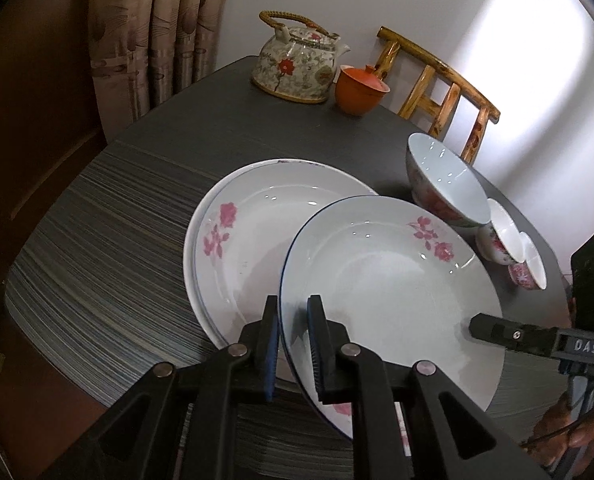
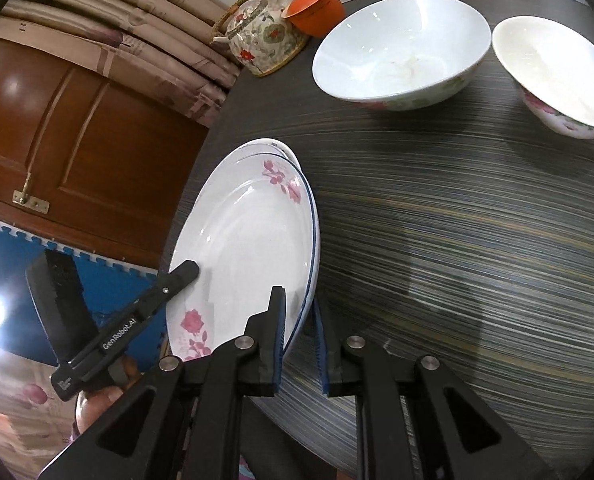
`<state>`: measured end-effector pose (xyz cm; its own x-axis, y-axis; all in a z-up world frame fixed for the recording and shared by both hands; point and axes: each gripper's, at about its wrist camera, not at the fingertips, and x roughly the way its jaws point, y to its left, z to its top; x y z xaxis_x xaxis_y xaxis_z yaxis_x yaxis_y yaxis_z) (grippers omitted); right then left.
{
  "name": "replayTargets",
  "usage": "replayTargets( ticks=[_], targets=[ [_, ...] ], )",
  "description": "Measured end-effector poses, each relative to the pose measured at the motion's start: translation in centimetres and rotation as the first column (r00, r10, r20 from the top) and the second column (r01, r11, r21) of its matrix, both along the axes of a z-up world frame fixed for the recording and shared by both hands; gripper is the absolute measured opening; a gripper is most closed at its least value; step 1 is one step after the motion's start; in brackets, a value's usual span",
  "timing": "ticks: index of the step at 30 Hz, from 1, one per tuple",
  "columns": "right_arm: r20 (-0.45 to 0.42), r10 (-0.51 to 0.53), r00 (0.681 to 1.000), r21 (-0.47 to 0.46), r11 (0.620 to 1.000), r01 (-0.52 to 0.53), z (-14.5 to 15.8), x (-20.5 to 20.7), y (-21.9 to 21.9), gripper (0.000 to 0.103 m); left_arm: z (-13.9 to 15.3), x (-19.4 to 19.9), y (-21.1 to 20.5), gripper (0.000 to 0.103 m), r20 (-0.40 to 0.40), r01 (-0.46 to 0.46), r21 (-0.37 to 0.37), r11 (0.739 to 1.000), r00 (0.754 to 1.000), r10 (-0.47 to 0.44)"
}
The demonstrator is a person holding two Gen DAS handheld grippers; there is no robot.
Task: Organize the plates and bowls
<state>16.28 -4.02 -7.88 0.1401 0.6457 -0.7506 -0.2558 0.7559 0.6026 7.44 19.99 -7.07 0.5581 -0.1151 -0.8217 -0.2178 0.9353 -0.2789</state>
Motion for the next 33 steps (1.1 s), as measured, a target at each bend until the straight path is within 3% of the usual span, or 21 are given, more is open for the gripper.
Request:
replayTargets(
  ticks=[4,9,13,15,23,33],
  targets=[
    [-0.022,-0.013,1.0,0.007,1.0,0.014,-0.1,0.2,0.1,0.015,-0.1,0.2,0.1,0.014,-0.001,-0.004,0.021,1.0,1.0,0.004],
    [-0.037,-0.02,0.999,0.017,1.0,0.02,0.0,0.6,0.7,0.016,-0.1,0.3,-0.1,0.015,-0.004,-0.011,0.099,0.995,1.0,0.011],
    [-0.038,-0.022,0.999,0.021,1.0,0.023,0.3,0.6,1.3,0.016,0.5,0.3,-0.3,0.026,0.013,-0.024,0.179,0.984,1.0,0.022],
    [-0.039,-0.022,0.999,0.023,0.999,0.023,0.3,0.7,1.5,0.017,0.7,0.2,-0.1,0.026,0.016,-0.046,0.205,0.978,0.999,0.043],
    [-0.057,-0.049,0.997,0.032,0.998,0.05,0.2,1.2,1.8,0.018,1.9,-0.2,1.5,0.026,0.058,-0.11,0.178,0.978,0.993,0.101],
    [-0.033,-0.044,0.998,0.012,0.999,0.044,0.8,1.9,3.5,0.02,2.0,-0.1,0.9,0.026,0.056,-0.077,0.183,0.98,0.996,0.068]
  ],
)
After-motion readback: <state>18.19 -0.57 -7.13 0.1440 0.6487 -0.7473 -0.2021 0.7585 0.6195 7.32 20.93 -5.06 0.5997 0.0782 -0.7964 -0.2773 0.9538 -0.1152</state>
